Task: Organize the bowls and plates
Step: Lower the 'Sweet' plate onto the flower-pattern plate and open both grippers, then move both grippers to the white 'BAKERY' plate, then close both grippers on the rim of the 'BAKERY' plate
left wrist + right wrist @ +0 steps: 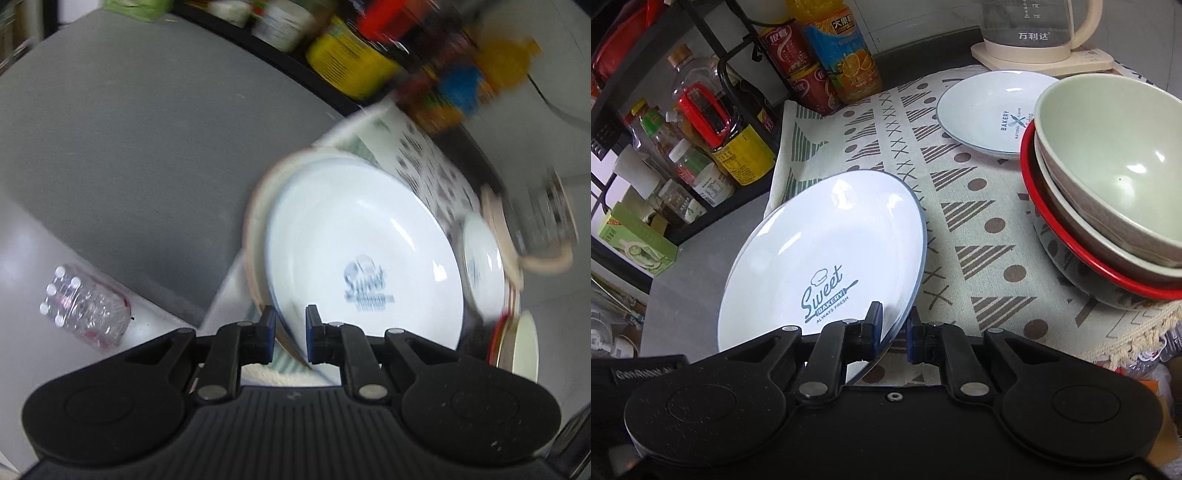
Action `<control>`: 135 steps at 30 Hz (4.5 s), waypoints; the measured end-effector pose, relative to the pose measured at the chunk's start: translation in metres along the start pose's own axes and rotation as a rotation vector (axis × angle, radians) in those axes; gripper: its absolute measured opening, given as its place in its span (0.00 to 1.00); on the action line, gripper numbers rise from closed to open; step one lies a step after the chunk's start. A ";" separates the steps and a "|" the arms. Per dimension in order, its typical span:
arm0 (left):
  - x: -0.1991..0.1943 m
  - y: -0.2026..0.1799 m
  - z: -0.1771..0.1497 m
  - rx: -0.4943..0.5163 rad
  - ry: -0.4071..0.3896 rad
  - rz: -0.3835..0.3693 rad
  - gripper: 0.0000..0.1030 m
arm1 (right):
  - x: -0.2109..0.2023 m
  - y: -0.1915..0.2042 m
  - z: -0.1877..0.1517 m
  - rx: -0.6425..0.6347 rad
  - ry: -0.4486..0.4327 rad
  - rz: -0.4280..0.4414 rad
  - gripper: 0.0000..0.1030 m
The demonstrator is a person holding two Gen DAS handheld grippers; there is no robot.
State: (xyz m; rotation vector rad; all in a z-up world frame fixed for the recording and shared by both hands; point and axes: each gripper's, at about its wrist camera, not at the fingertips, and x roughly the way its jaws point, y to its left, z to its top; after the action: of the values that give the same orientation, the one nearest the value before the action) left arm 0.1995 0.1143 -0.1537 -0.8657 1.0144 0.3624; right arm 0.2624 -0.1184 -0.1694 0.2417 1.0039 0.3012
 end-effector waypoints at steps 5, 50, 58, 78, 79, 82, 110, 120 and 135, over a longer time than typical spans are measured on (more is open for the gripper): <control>-0.001 0.008 0.015 -0.022 -0.027 0.036 0.13 | 0.005 0.002 0.003 -0.014 0.011 -0.005 0.11; -0.024 -0.004 0.010 0.000 -0.072 0.024 0.67 | -0.033 0.010 0.029 -0.053 -0.066 0.054 0.79; -0.041 -0.013 0.004 0.024 -0.089 -0.014 0.76 | -0.070 0.006 0.042 -0.066 -0.139 0.077 0.92; -0.024 -0.093 0.003 0.125 -0.048 -0.091 0.79 | -0.113 -0.045 0.089 0.051 -0.211 0.045 0.96; -0.020 -0.099 0.003 0.131 -0.044 -0.093 0.79 | -0.113 -0.049 0.093 0.051 -0.213 0.039 0.97; -0.009 -0.120 0.002 0.147 -0.024 -0.085 0.79 | -0.109 -0.059 0.107 0.031 -0.206 -0.002 0.98; 0.104 -0.216 0.001 0.070 0.061 -0.078 0.69 | -0.022 -0.165 0.208 0.030 0.031 -0.008 0.83; 0.145 -0.214 0.003 -0.025 0.110 -0.083 0.47 | 0.026 -0.195 0.235 0.087 0.174 0.012 0.70; 0.181 -0.211 0.003 -0.109 0.142 -0.081 0.26 | 0.088 -0.224 0.251 0.182 0.374 0.047 0.50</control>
State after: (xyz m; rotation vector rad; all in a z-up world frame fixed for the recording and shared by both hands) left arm 0.4265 -0.0366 -0.2110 -1.0392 1.0942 0.2927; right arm 0.5517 -0.3115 -0.1842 0.3834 1.3991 0.3040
